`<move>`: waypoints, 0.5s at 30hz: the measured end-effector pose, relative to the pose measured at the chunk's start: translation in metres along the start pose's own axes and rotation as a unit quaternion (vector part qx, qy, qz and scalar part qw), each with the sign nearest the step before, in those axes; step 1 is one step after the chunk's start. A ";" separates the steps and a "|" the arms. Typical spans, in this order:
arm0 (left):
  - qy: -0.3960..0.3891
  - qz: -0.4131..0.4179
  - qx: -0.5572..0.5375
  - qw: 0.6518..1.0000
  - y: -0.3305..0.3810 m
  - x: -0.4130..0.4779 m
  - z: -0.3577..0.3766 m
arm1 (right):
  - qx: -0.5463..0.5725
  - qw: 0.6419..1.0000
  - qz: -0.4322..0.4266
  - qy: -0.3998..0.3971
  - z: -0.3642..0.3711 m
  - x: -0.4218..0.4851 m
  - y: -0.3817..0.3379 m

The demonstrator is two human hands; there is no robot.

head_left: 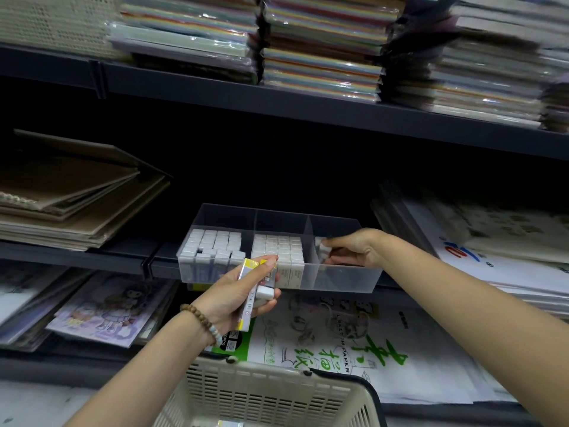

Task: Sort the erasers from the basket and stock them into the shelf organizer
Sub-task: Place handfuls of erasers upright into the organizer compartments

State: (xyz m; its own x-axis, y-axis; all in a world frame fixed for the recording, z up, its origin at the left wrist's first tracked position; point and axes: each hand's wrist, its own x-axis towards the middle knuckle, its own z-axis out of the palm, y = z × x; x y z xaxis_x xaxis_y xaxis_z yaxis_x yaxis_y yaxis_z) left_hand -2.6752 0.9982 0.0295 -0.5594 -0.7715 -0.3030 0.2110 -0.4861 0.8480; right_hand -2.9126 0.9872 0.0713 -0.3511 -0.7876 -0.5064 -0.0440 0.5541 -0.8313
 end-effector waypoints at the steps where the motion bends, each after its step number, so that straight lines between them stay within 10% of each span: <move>1: 0.000 0.001 0.000 1.000 0.000 0.000 0.000 | 0.007 1.000 -0.007 0.005 0.000 0.001 0.000; 15: 0.011 0.001 0.003 1.000 -0.004 0.003 0.003 | -0.209 0.977 -0.045 -0.013 0.004 -0.006 -0.003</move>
State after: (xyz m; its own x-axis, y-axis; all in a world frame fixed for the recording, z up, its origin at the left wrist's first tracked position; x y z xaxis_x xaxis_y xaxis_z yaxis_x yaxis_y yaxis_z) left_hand -2.6800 0.9995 0.0266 -0.5405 -0.7819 -0.3107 0.2080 -0.4820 0.8511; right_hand -2.9066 0.9894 0.0762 -0.3045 -0.8417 -0.4459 -0.4530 0.5397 -0.7096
